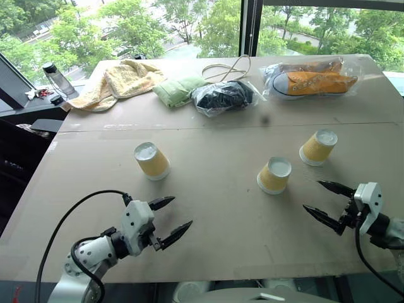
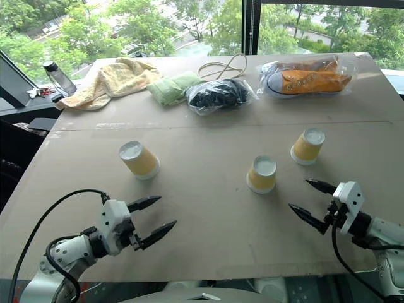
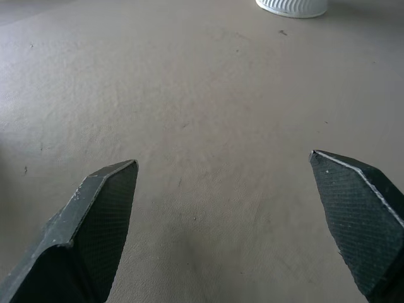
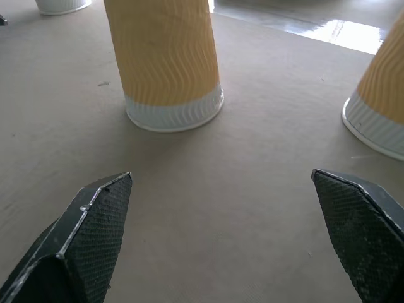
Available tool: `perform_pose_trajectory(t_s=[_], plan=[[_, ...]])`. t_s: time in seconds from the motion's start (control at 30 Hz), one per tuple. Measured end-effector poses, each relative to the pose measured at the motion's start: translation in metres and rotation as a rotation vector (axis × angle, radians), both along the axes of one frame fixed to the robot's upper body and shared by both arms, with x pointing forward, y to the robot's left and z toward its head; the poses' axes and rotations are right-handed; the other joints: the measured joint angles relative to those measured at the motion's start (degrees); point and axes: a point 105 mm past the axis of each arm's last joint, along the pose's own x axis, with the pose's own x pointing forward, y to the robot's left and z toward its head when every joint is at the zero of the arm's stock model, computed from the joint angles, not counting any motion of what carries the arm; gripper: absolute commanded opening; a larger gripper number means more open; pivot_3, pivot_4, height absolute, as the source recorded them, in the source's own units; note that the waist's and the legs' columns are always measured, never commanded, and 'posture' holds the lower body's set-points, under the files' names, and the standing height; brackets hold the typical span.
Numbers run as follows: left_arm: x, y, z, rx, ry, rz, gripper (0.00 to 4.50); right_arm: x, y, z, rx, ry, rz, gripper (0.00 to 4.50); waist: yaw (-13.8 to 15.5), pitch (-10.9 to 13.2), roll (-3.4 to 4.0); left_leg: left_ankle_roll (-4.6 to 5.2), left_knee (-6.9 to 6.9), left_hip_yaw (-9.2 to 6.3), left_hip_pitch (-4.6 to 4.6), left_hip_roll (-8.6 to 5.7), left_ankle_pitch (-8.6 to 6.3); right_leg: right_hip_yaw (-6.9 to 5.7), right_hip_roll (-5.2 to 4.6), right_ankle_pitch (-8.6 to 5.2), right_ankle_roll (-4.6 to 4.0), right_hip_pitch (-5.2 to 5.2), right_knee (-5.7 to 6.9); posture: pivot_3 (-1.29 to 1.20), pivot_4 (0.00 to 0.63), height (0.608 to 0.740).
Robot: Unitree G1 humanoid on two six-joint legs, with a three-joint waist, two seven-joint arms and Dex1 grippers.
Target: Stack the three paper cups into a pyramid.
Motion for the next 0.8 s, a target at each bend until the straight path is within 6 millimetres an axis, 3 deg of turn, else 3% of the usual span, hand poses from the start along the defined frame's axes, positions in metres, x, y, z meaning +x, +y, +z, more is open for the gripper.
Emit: perform_pose_trajectory(t_s=[0.1, 0.2, 0.43, 0.8], plan=[[-0.001, -0.005, 0.013, -0.052, -0.007, -0.058, 4.47, 0.005, 0.014, 0.012, 0.016, -0.041, 0.043, 4.5, 0.0, 0.0, -0.03, 0.0, 0.01, -0.03, 0.0, 0.03, 0.0, 0.01, 0.01, 0.0, 0.0, 0.0, 0.02, 0.0, 0.15, 0.74], [-0.001, -0.02, 0.04, -0.109, -0.054, -0.174, 4.47, 0.016, 0.038, 0.026, 0.044, -0.084, 0.103, 4.5, 0.0, 0.0, -0.03, -0.01, 0.02, -0.03, 0.0, 0.02, 0.01, 0.01, 0.01, 0.01, -0.01, 0.0, 0.03, 0.0, 0.15, 0.74], [0.001, -0.032, 0.069, -0.111, -0.093, -0.32, 4.47, 0.033, 0.067, 0.039, 0.112, -0.12, 0.143, 4.5, -0.1, 0.0, -0.06, -0.02, 0.02, -0.05, -0.01, 0.03, 0.01, 0.01, 0.03, 0.01, -0.01, -0.03, 0.03, 0.0, 0.15, 0.74], [0.006, -0.032, 0.084, -0.077, -0.135, -0.355, 4.47, 0.041, 0.074, 0.035, 0.134, -0.108, 0.151, 4.5, -0.1, 0.0, -0.05, -0.03, 0.01, -0.02, 0.0, 0.03, 0.01, 0.06, 0.05, 0.01, -0.02, -0.05, 0.05, 0.0, 0.15, 0.74]])
